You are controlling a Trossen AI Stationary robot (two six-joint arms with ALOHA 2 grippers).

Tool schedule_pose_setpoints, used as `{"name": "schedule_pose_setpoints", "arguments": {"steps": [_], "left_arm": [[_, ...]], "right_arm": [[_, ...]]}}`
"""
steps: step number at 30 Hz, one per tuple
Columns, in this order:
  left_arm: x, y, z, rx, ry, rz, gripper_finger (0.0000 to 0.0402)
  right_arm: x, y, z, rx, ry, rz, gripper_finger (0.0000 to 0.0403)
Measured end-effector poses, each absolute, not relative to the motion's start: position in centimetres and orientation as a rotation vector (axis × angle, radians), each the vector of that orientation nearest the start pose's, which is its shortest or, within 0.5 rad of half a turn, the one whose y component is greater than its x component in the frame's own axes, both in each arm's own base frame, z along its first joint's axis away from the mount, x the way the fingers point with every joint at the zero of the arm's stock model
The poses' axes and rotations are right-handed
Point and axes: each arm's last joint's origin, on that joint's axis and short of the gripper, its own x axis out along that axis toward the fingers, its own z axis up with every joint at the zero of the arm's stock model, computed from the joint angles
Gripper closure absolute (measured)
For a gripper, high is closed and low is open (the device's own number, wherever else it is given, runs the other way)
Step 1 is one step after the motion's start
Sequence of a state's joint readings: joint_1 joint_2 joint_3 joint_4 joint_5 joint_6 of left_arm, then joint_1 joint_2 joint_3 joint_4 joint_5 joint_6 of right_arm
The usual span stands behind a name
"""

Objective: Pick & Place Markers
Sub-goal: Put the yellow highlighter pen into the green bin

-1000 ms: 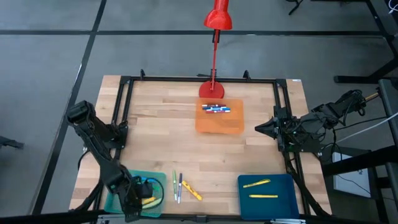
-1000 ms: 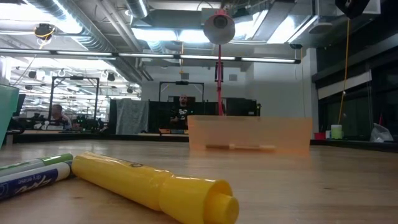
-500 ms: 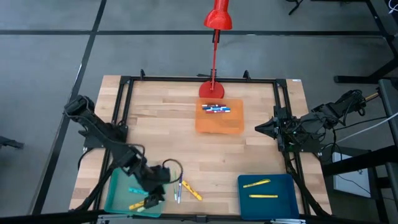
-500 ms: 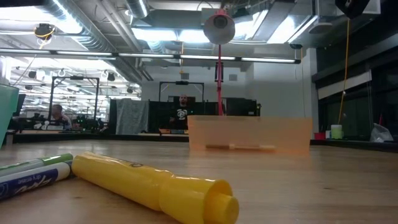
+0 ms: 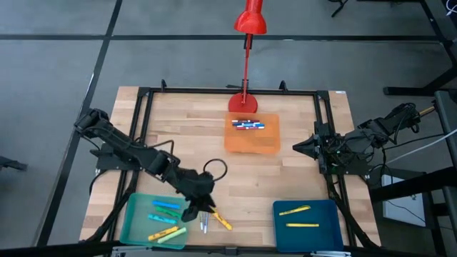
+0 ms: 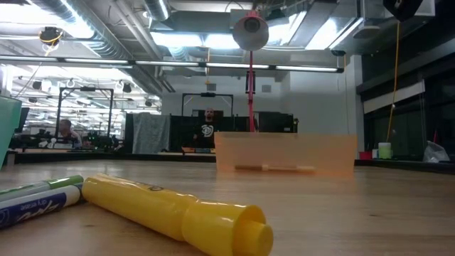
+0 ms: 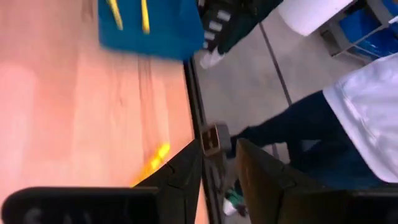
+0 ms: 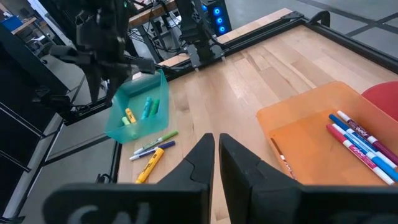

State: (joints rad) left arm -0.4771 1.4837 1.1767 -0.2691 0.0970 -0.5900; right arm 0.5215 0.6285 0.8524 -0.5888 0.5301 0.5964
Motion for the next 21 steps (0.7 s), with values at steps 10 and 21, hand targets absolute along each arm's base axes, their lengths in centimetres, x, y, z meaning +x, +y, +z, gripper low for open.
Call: {"name": "schedule_pose_setpoints", "arguments": {"steps": [10,21], "left_arm": [[29.8,-14.6,31.2,-0.256,0.624,-0.394,0.0326],[30.0,-15.0,30.6,-0.148,0.625,-0.405,0.0366]], "right_arm": [[11.0,4.6,33.9,0.409,0.301,-0.101,0.0377],[11.0,4.6,33.9,0.405,0.301,-0.101,0.0377]]}}
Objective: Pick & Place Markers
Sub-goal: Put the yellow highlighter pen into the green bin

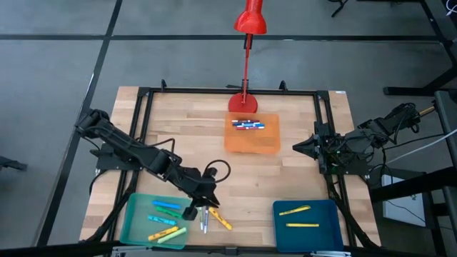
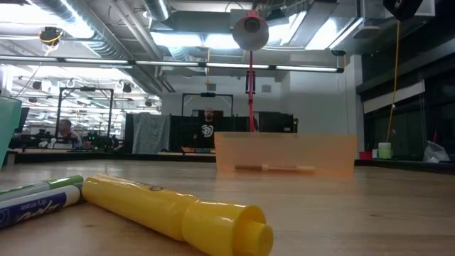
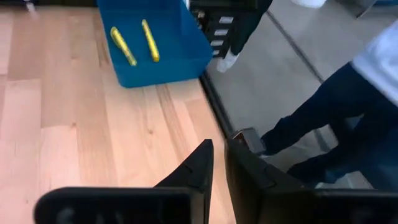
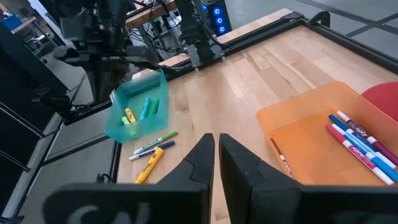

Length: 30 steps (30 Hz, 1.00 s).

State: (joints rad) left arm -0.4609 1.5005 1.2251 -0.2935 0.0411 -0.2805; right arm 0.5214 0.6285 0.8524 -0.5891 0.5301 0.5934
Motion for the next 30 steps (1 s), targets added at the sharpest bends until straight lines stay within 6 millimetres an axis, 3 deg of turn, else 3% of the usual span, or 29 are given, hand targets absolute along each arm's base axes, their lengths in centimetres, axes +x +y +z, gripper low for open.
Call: {"name": "schedule_pose_setpoints", "arguments": {"steps": [7,18,30], "left_arm": [[31.2,-15.9,29.0,-0.15,0.694,-0.463,0.0377],[34.0,-17.3,29.5,-0.006,0.808,-0.505,0.0378],[35.3,-18.0,27.0,0.062,0.881,-0.51,0.0378]], "right_arm": [[11.0,4.6,33.9,0.406,0.301,-0.101,0.0377],[11.0,4.6,33.8,0.408,0.301,-0.102,0.0377],[11.0,4.6,33.8,0.41,0.302,-0.102,0.0377]]}}
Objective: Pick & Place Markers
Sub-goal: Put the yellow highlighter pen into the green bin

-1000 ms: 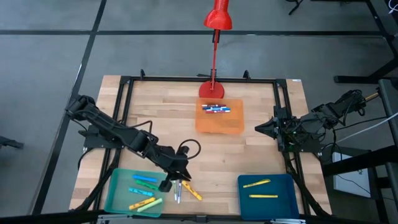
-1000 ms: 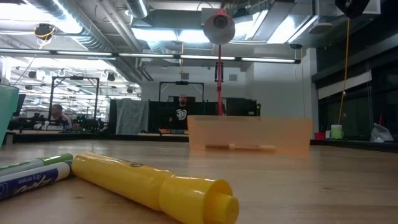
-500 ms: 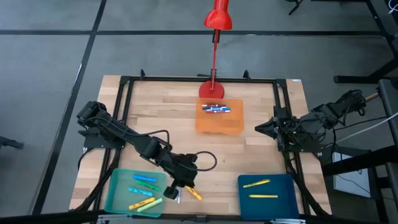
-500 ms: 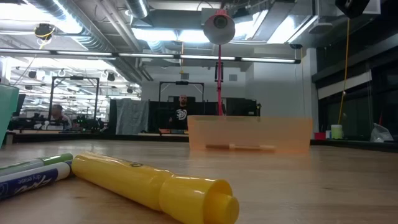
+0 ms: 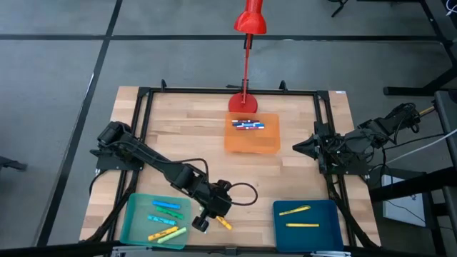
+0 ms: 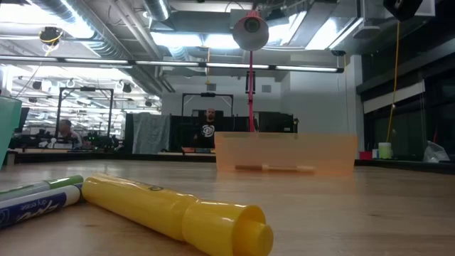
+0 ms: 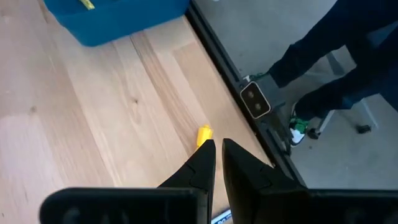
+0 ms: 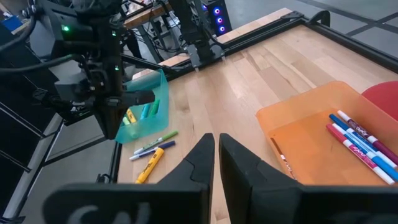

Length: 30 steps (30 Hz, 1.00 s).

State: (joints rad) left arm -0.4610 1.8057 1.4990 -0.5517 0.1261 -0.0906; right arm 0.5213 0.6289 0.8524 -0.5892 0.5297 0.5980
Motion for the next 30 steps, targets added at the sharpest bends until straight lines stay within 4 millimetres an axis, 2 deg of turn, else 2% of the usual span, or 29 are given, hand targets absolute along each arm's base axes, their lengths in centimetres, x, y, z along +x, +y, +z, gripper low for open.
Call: {"name": "schedule_pose_setpoints", "arguments": {"steps": [7,14,19,24,30], "left_arm": [[35.3,-18.1,27.2,0.113,0.86,-0.563,0.0354],[35.3,-17.8,27.1,0.11,0.874,-0.551,0.0274],[35.5,-17.7,28.0,0.111,0.911,-0.529,0.0227],[36.3,-17.8,27.1,0.121,0.989,-0.507,0.0208],[37.3,-17.8,25.2,0.112,1.035,-0.509,0.0207]], "right_arm": [[11.0,4.6,33.8,0.412,0.301,-0.102,0.0377],[11.0,4.6,33.8,0.414,0.302,-0.101,0.0377],[11.0,4.6,33.8,0.399,0.308,-0.101,0.0377],[11.0,4.7,33.7,0.355,0.33,-0.056,0.0377],[11.0,5.2,33.8,0.331,0.366,0.093,0.0377]]}}
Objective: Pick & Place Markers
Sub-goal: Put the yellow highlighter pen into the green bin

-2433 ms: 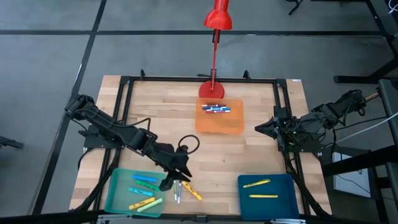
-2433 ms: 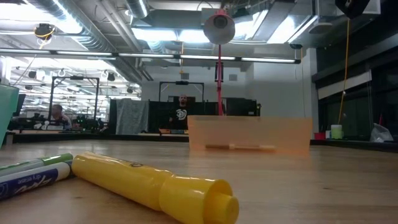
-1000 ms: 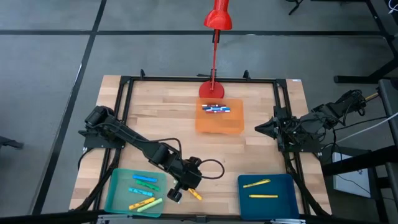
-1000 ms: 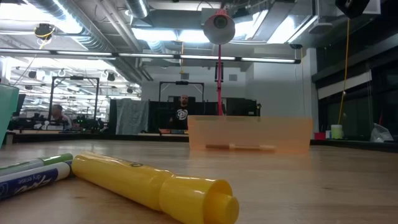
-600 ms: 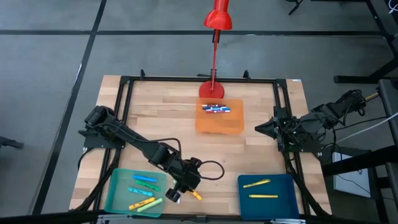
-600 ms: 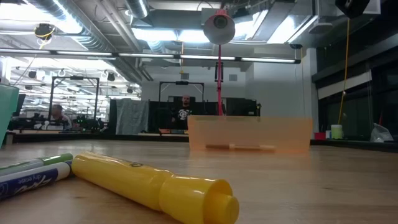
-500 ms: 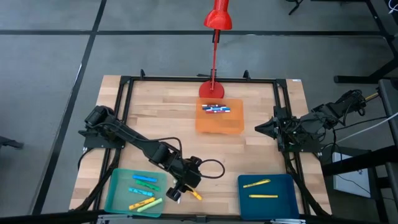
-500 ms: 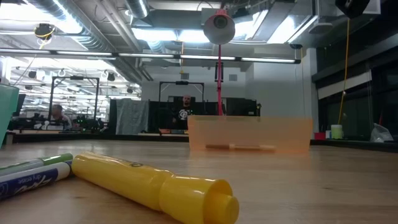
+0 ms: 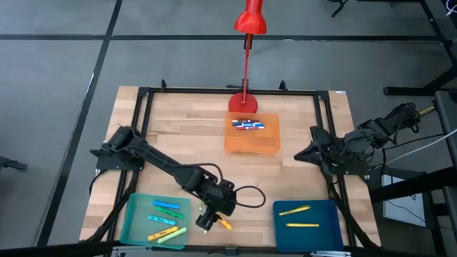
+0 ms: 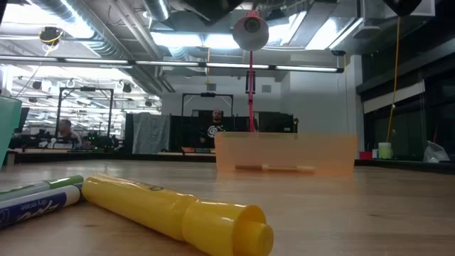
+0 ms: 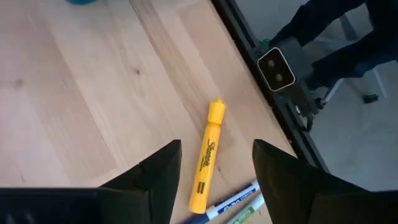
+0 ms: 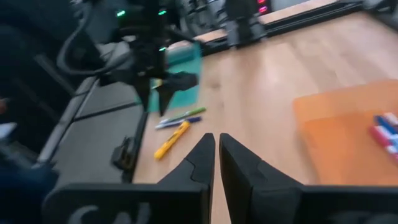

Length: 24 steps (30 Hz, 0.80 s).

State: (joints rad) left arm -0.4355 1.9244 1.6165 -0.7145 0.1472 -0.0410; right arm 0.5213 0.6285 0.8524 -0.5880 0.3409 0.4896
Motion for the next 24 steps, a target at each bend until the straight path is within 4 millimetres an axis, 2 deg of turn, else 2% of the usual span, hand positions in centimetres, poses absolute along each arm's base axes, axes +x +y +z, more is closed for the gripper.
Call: {"name": "schedule_pose_setpoints", "arguments": {"steps": [6,16,24], "left_arm": [[37.5,-17.7,24.9,0.105,1.044,-0.499,0.0212],[37.9,-16.6,24.9,0.028,1.064,-0.427,0.021],[37.6,-16.4,25.1,0.038,1.112,-0.423,0.021]], "right_arm": [[11.0,5.6,34.2,0.335,0.346,0.21,0.0377],[11.3,5.8,35.4,0.167,0.21,0.268,0.0399],[11.3,5.7,35.2,0.156,0.225,0.266,0.0381]]}}
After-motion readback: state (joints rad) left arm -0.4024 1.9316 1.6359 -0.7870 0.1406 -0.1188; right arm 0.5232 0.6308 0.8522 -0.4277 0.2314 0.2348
